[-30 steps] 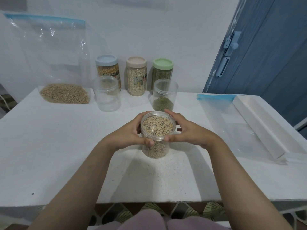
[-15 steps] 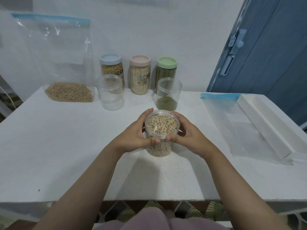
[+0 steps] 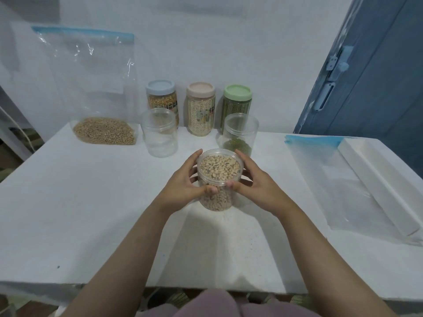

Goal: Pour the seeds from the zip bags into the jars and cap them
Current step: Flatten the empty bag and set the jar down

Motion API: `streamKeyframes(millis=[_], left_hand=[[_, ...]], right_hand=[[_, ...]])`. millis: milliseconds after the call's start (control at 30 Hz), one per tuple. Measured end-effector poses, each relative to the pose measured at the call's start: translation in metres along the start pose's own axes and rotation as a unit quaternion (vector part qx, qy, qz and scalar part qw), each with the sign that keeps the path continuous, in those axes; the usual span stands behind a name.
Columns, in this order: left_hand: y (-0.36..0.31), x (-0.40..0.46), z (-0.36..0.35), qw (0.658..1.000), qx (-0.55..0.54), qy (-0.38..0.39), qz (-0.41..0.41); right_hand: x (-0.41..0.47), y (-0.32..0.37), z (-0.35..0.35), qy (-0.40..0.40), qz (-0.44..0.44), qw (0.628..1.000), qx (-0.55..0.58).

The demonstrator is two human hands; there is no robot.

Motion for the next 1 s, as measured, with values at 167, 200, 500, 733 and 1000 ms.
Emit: streamKeyframes(millis=[167, 200, 500, 733, 1000], left_hand=[[0.001, 0.008, 0.016, 0.998, -0.019, -0.049, -0.025], [0.0, 0.012, 0.02, 0.997, -0.017, -0.061, -0.032], [0.006, 0.073, 0.051, 0.985, 0.032, -0.167, -0.038], [0.015, 0.106, 0.054, 0.985, 0.0, -0.174, -0.02], [0.002, 0.099, 0.065, 0.978, 0.029, -0.197, -0.058]], right_hand=[[0.028, 0.003, -0.016, -0.016, 0.009, 1.0, 0.007], [0.034, 0.005, -0.019, -0.022, 0.012, 1.0, 0.003], [0.107, 0.021, -0.044, -0.09, 0.046, 0.992, -0.076], [0.13, 0.02, -0.059, -0.13, 0.017, 0.99, -0.049], [0.118, 0.034, -0.055, -0.239, 0.055, 0.963, -0.11]])
Point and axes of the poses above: each hand's wrist, its own x-axis towards the middle knuckle, its own z-axis out of the back of the hand, y = z × x, the point moved 8 cm from there along x, towards the middle knuckle, and after that the axes turned 12 degrees about -y, right-handed, at the moved point
